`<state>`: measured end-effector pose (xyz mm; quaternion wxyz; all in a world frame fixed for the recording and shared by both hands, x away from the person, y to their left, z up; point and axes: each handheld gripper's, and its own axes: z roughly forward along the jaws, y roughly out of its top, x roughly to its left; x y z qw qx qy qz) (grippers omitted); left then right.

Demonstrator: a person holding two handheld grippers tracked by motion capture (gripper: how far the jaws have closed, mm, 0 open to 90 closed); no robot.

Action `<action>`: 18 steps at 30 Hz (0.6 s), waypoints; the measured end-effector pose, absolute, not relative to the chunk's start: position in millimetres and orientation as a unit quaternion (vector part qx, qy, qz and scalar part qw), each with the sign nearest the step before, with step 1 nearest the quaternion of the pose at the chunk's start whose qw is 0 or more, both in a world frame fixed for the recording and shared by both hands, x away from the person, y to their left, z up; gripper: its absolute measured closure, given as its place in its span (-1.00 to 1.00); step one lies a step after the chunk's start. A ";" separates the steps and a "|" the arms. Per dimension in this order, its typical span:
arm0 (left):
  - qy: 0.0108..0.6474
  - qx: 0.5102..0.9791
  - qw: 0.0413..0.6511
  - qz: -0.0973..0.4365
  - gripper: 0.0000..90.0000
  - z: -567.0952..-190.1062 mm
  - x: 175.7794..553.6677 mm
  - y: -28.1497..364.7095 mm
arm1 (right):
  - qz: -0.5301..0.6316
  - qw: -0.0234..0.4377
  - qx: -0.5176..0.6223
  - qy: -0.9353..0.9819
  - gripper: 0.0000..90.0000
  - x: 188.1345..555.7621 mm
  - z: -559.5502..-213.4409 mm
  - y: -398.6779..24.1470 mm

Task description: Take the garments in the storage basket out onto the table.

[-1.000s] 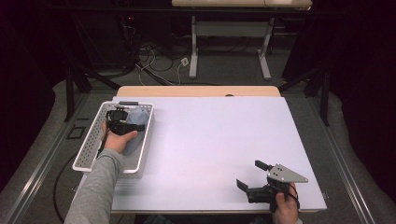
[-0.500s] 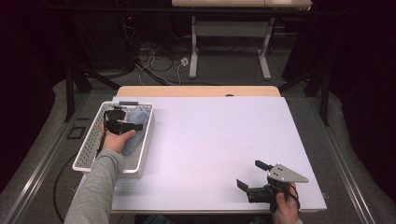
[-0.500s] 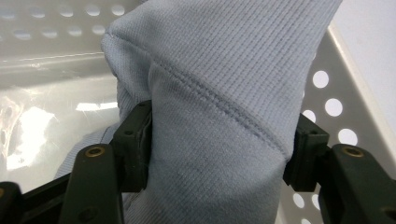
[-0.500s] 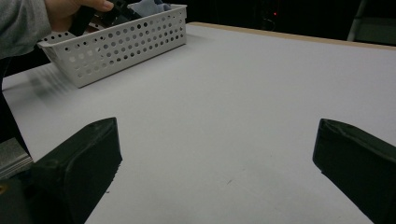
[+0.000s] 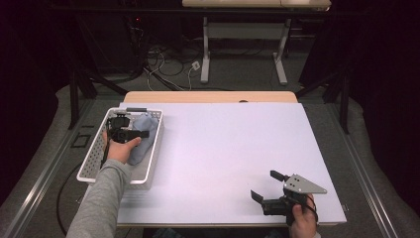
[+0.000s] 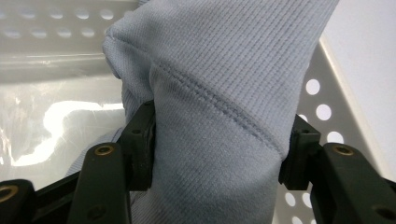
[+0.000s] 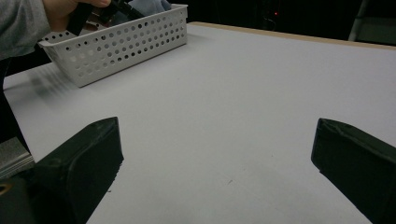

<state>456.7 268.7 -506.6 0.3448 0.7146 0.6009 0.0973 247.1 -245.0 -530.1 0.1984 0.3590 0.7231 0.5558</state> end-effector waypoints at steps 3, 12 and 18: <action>0.602 0.713 0.346 0.100 -0.04 -505.5 455.7 270.2 | 0.556 0.199 0.359 0.723 -0.96 247.1 -530.1 -245.0; 0.598 0.717 0.341 0.109 0.03 -502.1 451.6 269.3 | 0.557 0.199 0.359 0.722 -0.96 247.3 -530.3 -244.5; 0.601 0.710 0.349 0.116 0.08 -500.8 448.0 272.1 | 0.557 0.196 0.360 0.723 -0.96 247.3 -530.5 -244.5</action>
